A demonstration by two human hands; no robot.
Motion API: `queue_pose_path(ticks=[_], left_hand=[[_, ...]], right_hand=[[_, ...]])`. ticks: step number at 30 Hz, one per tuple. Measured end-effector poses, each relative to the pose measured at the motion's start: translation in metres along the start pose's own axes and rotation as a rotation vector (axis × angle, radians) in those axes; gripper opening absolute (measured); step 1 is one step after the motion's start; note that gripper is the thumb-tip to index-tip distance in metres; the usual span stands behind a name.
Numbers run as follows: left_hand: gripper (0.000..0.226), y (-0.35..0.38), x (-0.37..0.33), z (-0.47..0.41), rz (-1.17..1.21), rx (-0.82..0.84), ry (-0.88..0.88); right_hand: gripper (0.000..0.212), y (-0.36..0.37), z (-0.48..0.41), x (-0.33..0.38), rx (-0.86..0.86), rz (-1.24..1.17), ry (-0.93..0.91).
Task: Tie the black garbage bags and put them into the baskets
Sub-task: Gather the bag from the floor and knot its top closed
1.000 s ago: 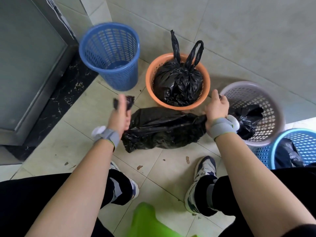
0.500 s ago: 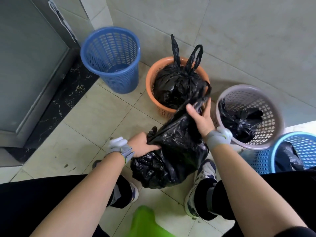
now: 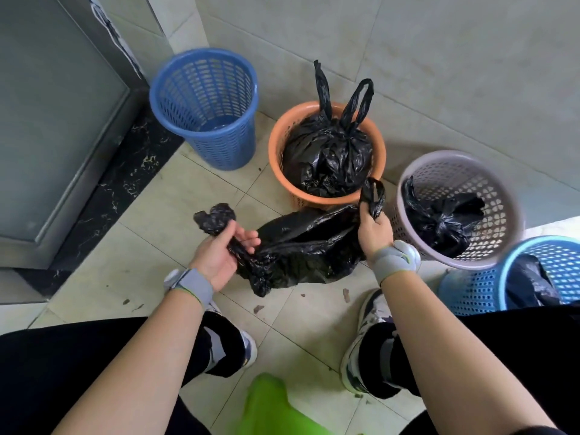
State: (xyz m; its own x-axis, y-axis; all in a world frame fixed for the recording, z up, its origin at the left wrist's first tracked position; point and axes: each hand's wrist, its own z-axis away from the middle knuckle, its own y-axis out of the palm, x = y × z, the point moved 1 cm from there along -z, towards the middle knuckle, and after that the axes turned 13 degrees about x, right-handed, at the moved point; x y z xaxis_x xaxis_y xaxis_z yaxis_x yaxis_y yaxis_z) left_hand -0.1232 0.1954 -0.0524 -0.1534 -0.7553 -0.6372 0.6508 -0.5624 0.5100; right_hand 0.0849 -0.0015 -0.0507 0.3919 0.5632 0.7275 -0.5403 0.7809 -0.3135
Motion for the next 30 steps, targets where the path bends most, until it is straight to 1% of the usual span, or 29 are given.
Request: queue_pose_path(ticks=[1,2,3,4,5,6,7,8,9,10,12,15,16,19,22,23,26,28,30], left_hand=[[0.036,0.001,0.001,0.000,0.107,-0.020,0.004],[0.038,0.002,0.002,-0.002,0.168,-0.043,0.006],[0.039,0.006,0.002,-0.003,0.193,-0.051,0.003],[0.037,0.010,0.000,-0.003,0.177,-0.051,-0.005],[0.033,0.012,-0.002,-0.003,0.156,-0.031,-0.010],[0.023,0.015,-0.004,-0.004,0.093,-0.013,-0.011],[0.007,0.015,-0.006,-0.006,0.008,0.008,-0.009],[0.013,0.018,-0.008,-0.006,-0.106,0.033,-0.008],[0.032,0.019,-0.009,-0.008,-0.206,0.062,-0.020],[0.044,0.022,-0.011,-0.008,-0.282,0.103,-0.027],[0.054,0.030,-0.014,-0.008,-0.358,0.169,-0.053],[0.051,0.035,-0.015,-0.010,-0.442,0.199,-0.082],[0.044,0.037,-0.014,-0.010,-0.461,0.212,-0.075],[0.010,0.049,-0.014,-0.004,-0.536,0.191,-0.066],[0.031,0.049,-0.009,-0.008,-0.530,0.034,-0.025],[0.028,0.048,-0.008,-0.010,-0.494,-0.024,0.005],[0.009,0.043,-0.012,-0.019,-0.254,-0.176,0.088],[0.003,0.039,-0.017,-0.020,-0.164,-0.216,0.114],[0.006,0.034,-0.016,-0.019,-0.175,-0.209,0.088]], right_hand=[[0.053,-0.001,0.005,0.001,-0.005,-0.029,-0.041],[0.048,-0.001,0.009,0.001,0.002,0.002,-0.093],[0.038,0.000,0.012,0.001,0.040,0.112,-0.160],[0.029,0.001,0.012,-0.002,0.119,0.300,-0.210],[0.028,0.002,0.014,-0.003,0.241,0.525,-0.239],[0.036,0.003,0.016,-0.005,0.364,0.762,-0.240],[0.046,0.006,0.018,-0.005,0.471,0.966,-0.224],[0.055,0.008,0.020,-0.005,0.533,1.106,-0.218],[0.060,0.012,0.023,-0.003,0.563,1.192,-0.232],[0.062,0.017,0.025,0.001,0.577,1.231,-0.262],[0.060,0.025,0.031,0.008,0.605,1.250,-0.321],[0.061,0.031,0.036,0.014,0.607,1.277,-0.369],[0.060,0.033,0.036,0.016,0.607,1.290,-0.392],[0.054,0.036,0.036,0.019,0.617,1.299,-0.453],[0.042,0.036,0.036,0.017,0.632,1.260,-0.515],[0.037,0.036,0.036,0.014,0.612,1.237,-0.503],[0.052,0.032,0.035,0.005,0.559,1.145,-0.338],[0.043,0.029,0.033,-0.003,0.581,1.096,-0.231],[0.033,0.023,0.029,-0.012,0.586,1.013,-0.183]])
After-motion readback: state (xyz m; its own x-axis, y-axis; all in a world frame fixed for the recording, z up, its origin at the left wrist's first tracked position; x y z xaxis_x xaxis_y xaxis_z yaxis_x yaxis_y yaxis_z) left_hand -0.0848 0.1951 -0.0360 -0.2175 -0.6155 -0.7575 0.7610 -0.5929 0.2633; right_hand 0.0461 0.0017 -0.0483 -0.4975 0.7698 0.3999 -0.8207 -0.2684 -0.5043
